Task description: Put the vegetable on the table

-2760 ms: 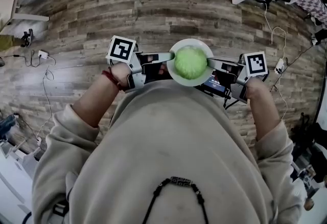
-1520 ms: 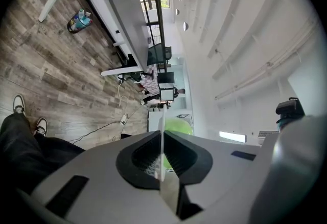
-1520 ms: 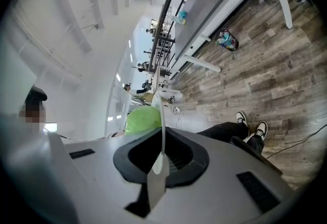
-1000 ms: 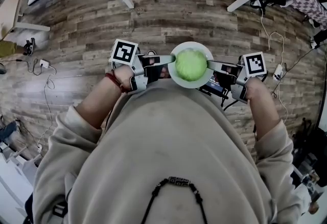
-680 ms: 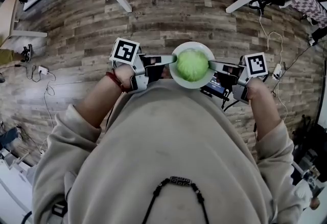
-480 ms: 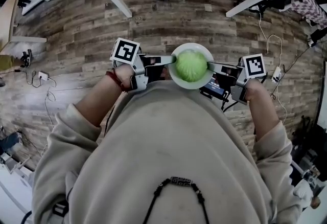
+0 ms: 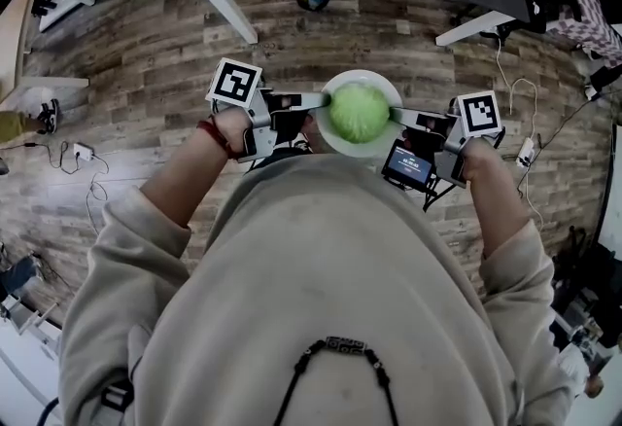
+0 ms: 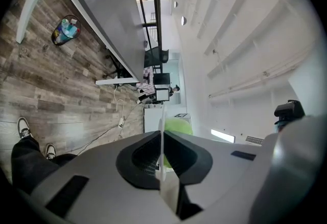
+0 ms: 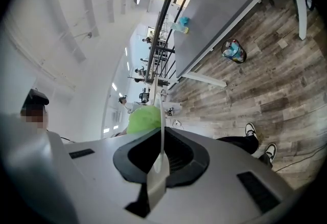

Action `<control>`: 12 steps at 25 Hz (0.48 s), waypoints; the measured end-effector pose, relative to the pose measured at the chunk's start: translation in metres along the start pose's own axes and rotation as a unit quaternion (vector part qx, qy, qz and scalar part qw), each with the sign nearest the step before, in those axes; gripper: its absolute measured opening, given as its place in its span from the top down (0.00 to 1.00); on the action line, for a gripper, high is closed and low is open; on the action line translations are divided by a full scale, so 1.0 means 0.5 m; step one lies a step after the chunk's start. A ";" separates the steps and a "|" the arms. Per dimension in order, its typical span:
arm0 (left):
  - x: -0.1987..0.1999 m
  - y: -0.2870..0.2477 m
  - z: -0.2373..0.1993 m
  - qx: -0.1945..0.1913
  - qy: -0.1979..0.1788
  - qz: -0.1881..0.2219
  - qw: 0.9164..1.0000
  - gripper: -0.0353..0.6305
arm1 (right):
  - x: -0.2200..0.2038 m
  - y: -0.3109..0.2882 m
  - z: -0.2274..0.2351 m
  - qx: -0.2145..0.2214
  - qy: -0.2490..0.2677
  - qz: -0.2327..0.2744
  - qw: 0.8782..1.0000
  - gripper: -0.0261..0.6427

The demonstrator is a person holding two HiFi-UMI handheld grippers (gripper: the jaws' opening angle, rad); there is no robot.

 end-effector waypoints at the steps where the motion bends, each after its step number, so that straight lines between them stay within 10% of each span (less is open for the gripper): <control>1: 0.010 0.006 0.001 -0.002 -0.003 0.002 1.000 0.91 | 0.011 -0.006 -0.003 0.001 0.001 0.000 1.000 0.92; 12: 0.060 0.091 0.007 -0.012 -0.003 0.021 1.000 0.91 | 0.070 -0.089 -0.040 -0.004 0.001 -0.013 1.000 0.92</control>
Point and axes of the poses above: the fingertips, and each gripper's own axes: y backward along the fingers, z to its right, x out of its top, the point moved 5 cm from there along y, backward along the fingers, and after that the axes turned 1 degree about -x, right-handed, at the moved point
